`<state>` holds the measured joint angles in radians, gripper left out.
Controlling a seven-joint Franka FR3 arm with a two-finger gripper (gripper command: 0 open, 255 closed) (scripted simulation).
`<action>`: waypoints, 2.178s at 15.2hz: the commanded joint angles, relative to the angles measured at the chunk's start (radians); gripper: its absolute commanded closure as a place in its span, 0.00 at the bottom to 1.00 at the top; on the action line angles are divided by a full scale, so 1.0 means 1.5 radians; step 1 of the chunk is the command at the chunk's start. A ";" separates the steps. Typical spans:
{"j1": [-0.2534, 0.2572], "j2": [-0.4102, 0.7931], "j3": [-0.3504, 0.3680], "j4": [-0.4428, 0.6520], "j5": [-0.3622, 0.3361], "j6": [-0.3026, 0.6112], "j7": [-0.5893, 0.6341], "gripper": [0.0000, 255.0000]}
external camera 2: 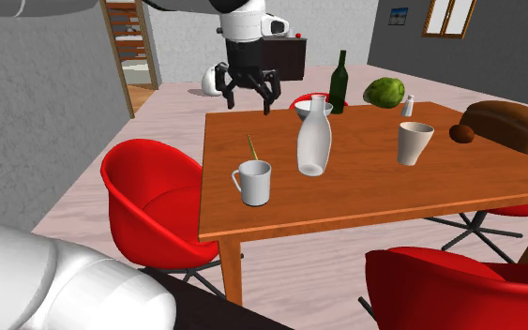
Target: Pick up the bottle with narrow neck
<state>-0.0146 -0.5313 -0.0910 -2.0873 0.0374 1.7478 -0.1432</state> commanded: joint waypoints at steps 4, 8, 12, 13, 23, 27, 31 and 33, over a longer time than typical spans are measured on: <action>-0.001 0.124 -0.036 0.104 0.000 0.017 -0.058 0.00; -0.005 0.226 -0.062 0.209 0.011 0.012 -0.105 0.00; -0.014 0.337 -0.084 0.335 0.032 -0.008 -0.151 0.00; -0.018 0.366 -0.089 0.371 0.039 -0.016 -0.162 0.00; -0.040 0.485 -0.101 0.480 0.068 -0.012 -0.207 0.00; -0.038 0.478 -0.100 0.447 0.067 0.015 -0.208 0.00; -0.037 0.477 -0.100 0.446 0.066 0.014 -0.208 1.00; -0.038 0.477 -0.100 0.446 0.066 0.014 -0.208 1.00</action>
<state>-0.0710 0.1837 -0.2411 -1.4175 0.1369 1.7693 -0.4552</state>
